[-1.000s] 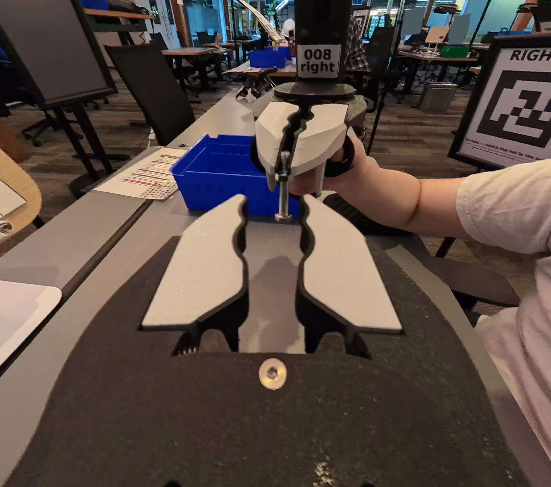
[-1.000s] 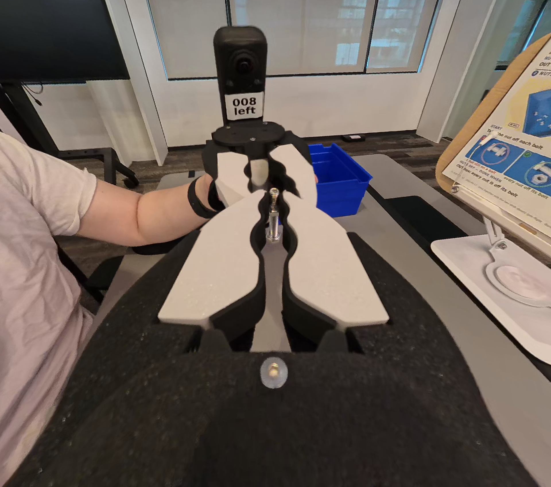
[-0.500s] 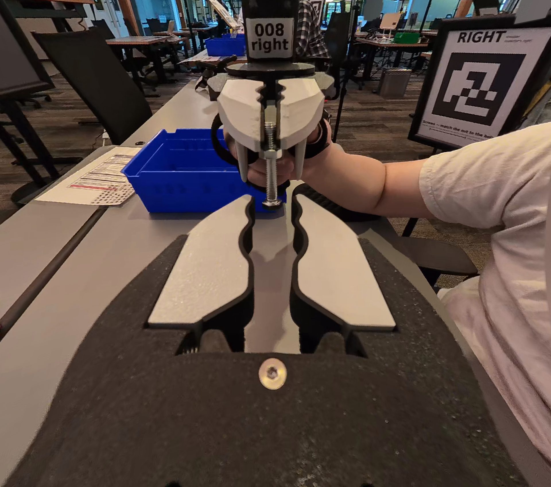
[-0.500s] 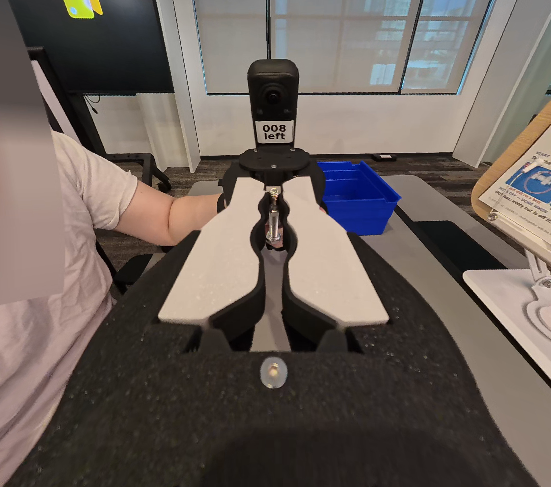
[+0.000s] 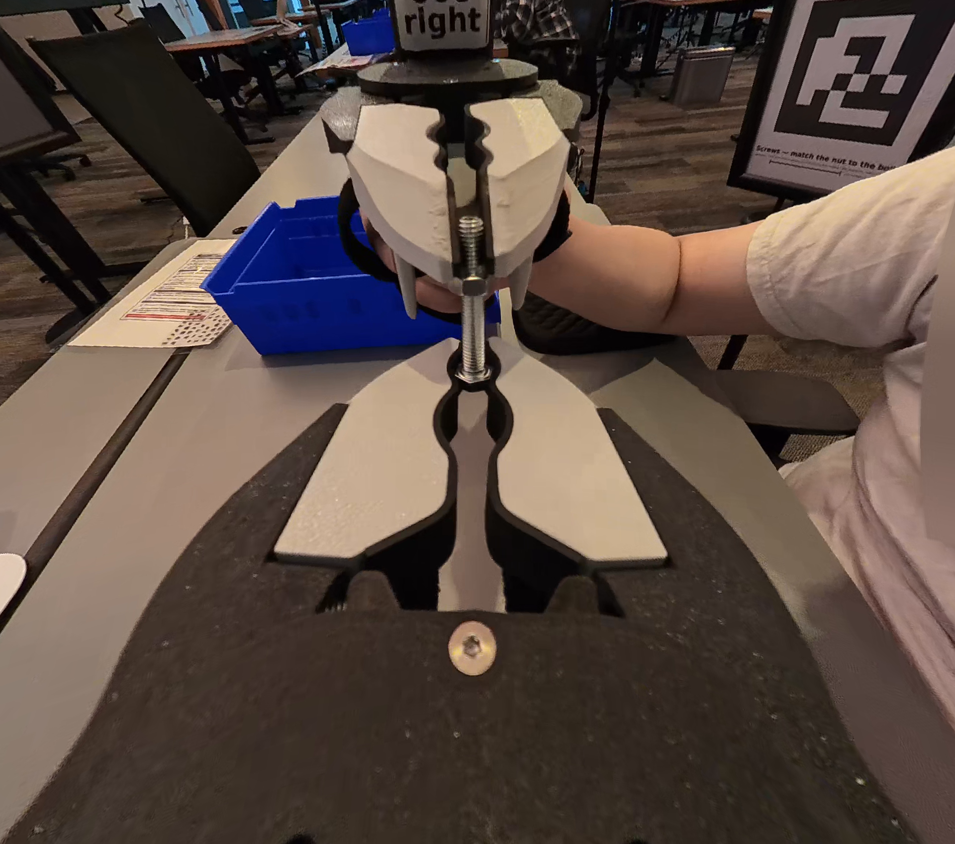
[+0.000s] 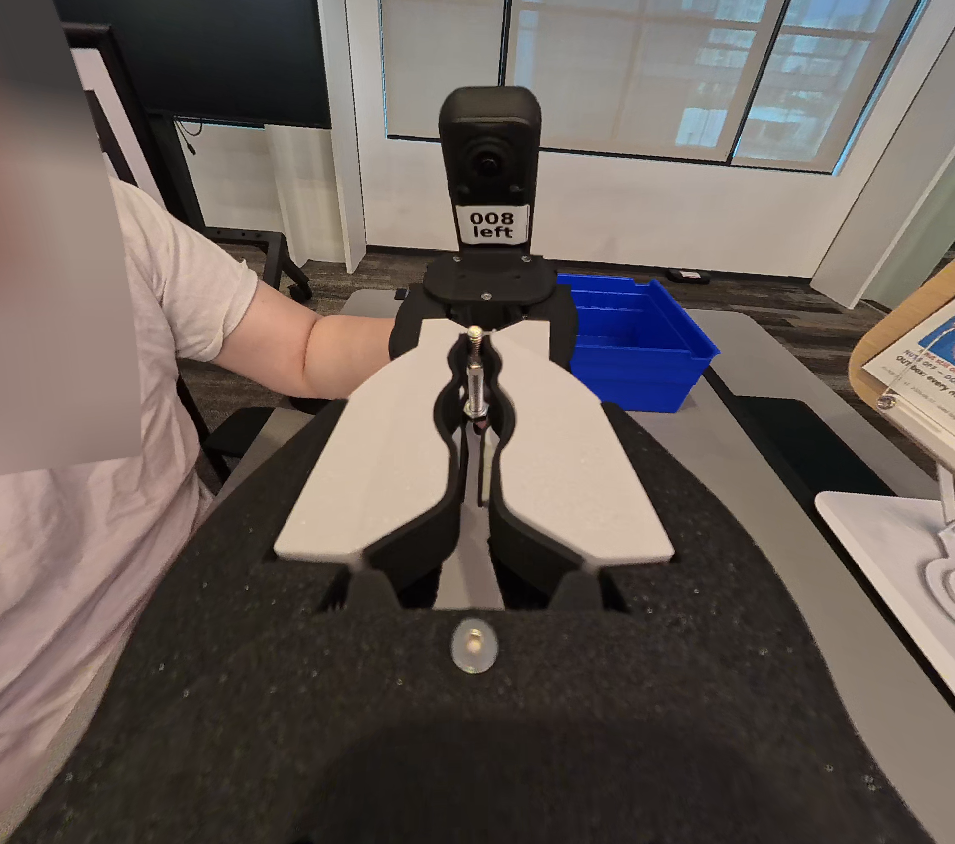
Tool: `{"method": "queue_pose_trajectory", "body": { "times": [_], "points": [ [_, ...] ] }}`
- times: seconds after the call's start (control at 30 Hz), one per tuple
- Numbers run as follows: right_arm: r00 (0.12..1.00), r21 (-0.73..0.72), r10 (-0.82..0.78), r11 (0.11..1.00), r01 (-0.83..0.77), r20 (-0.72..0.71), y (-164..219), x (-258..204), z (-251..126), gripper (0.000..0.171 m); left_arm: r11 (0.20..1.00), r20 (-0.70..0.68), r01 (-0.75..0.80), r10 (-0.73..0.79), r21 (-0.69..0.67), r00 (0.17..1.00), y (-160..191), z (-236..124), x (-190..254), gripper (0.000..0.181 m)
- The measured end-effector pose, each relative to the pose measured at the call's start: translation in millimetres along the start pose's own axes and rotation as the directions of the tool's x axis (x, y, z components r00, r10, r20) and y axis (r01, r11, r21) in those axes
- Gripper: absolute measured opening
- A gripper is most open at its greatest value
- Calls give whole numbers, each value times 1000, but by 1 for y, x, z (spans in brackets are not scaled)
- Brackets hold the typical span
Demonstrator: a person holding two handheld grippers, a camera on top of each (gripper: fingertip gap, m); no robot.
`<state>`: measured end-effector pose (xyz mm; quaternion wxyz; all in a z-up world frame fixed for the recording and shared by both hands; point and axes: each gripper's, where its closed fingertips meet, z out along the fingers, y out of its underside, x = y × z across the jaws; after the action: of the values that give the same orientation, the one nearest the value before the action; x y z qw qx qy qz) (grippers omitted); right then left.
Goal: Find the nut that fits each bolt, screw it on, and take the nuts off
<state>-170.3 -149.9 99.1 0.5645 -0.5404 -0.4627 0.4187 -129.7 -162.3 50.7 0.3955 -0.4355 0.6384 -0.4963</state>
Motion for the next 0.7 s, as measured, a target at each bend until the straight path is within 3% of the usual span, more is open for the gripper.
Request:
{"method": "queue_pose_trajectory", "body": {
  "times": [0.37, 0.5, 0.7],
  "points": [
    [1000, 14, 8, 1000, -9, 18, 1, 2, -4, 5, 999, -21, 31, -30, 32, 999, -1, 0, 0, 4],
    [1000, -9, -11, 1000, 11, 11, 3, 2, -4, 5, 999, -48, 50, -50, 5, 998, 0, 1, 4, 15],
    [1000, -20, -7, 1000, 7, 17, 4, 1, -4, 5, 999, -26, 36, -36, -1, 999, 3, 1, 1, 4]
  ]
}}
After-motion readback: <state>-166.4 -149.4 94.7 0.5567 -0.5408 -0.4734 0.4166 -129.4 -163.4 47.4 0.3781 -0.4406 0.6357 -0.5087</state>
